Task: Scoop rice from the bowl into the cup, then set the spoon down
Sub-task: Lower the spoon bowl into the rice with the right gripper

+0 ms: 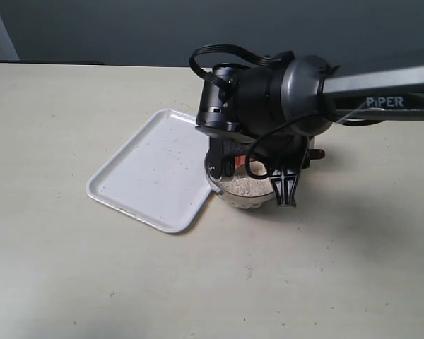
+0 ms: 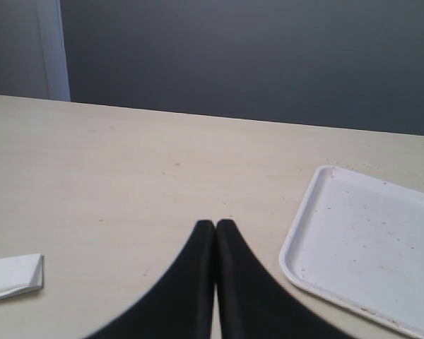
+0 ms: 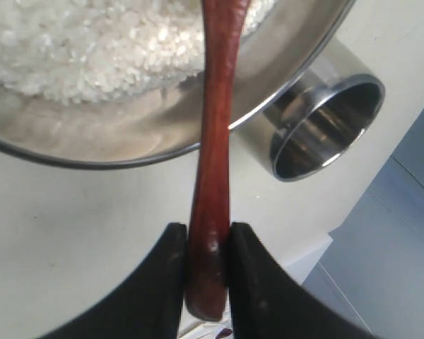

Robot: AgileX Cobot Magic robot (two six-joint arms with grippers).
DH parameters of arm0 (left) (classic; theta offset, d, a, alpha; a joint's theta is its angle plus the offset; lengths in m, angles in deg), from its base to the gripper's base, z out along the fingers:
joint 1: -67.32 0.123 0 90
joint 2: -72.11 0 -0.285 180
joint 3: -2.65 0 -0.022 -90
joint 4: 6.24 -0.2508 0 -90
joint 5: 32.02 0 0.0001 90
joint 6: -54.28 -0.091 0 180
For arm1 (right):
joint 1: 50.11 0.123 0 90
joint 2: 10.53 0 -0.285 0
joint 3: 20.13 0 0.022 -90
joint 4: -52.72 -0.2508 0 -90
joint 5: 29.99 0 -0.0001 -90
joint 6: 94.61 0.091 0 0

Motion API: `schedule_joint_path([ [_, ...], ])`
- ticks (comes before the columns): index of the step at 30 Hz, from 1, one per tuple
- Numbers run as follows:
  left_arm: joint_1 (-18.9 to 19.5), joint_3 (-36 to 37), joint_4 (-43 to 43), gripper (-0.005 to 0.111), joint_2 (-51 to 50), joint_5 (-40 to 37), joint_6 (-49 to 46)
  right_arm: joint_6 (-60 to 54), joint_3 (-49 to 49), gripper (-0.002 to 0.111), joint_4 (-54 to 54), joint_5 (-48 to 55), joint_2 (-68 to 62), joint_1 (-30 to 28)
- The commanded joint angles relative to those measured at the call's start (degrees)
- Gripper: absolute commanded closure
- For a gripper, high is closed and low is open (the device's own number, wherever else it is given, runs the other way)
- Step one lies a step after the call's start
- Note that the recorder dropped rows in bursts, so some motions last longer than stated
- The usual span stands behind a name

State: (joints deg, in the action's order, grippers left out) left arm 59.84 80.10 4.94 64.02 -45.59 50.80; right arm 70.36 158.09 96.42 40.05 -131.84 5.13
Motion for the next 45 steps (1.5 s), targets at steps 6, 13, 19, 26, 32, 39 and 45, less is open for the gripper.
schedule_joint_path([
  [6, -0.1, -0.2, -0.1, 0.106, 0.3, 0.1, 0.4, 0.4, 0.2, 0.109, 2.7, -0.1, 0.1, 0.1],
  [13, -0.1, -0.2, -0.1, 0.106, 0.3, 0.1, 0.4, 0.5, 0.2, 0.109, 1.7, -0.1, 0.1, -0.7],
  [19, -0.1, -0.2, -0.1, 0.106, 0.3, 0.1, 0.4, 0.5, -0.5, 0.109, 1.3, -0.1, 0.1, -3.3],
  [26, -0.1, -0.2, -0.1, 0.106, 0.3, 0.1, 0.4, 0.0, -0.5, 0.109, 0.1, -0.1, 0.1, -3.3],
  [32, -0.1, -0.2, -0.1, 0.106, 0.3, 0.1, 0.4, -2.3, -0.5, 0.109, -2.4, -0.1, 0.1, -3.3],
  [39, -0.1, -0.2, -0.1, 0.106, 0.3, 0.1, 0.4, -3.6, -0.5, 0.109, -4.7, -0.1, 0.1, -3.3],
  [45, -0.1, -0.2, -0.1, 0.106, 0.3, 0.1, 0.4, -5.0, -2.4, 0.109, -5.7, -0.1, 0.1, -3.2],
])
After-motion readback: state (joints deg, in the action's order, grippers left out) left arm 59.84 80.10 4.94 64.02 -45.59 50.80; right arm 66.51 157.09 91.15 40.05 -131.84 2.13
